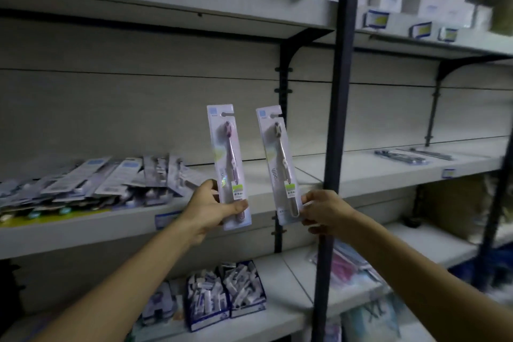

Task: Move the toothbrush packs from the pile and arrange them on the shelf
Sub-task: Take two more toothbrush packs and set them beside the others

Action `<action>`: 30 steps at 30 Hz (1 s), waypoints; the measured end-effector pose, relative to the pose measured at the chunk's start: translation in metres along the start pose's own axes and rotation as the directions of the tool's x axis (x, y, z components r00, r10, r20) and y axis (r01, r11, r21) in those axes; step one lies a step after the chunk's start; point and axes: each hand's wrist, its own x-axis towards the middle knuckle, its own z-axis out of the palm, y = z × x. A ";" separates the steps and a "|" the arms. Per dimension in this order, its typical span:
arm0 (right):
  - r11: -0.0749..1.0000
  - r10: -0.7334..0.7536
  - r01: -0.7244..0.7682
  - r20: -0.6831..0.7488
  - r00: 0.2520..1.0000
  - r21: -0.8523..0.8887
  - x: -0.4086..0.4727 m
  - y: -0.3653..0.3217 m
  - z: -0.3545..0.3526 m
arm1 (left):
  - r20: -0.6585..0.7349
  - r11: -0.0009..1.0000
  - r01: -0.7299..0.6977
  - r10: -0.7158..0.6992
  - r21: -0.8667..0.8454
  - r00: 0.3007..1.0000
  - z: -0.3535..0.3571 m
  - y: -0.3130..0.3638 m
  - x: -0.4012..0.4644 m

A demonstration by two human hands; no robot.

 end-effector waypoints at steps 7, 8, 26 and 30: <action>0.999 0.037 -0.041 -0.110 0.993 -0.035 -0.023 0.051 -0.121 | 0.153 0.998 -0.030 0.021 0.054 0.988 0.130 0.009 -0.017; 0.998 0.049 -0.053 -0.116 0.992 -0.028 -0.025 0.060 -0.137 | 0.167 0.997 -0.036 0.025 0.064 0.986 0.147 0.011 -0.020; 0.992 0.108 -0.093 -0.188 0.976 0.084 0.011 0.141 -0.301 | 0.236 0.998 -0.057 0.058 -0.011 0.970 0.356 0.022 0.028; 0.990 0.124 -0.101 -0.259 0.958 0.100 0.052 0.153 -0.338 | 0.227 0.999 -0.047 0.049 -0.014 0.973 0.392 0.029 0.071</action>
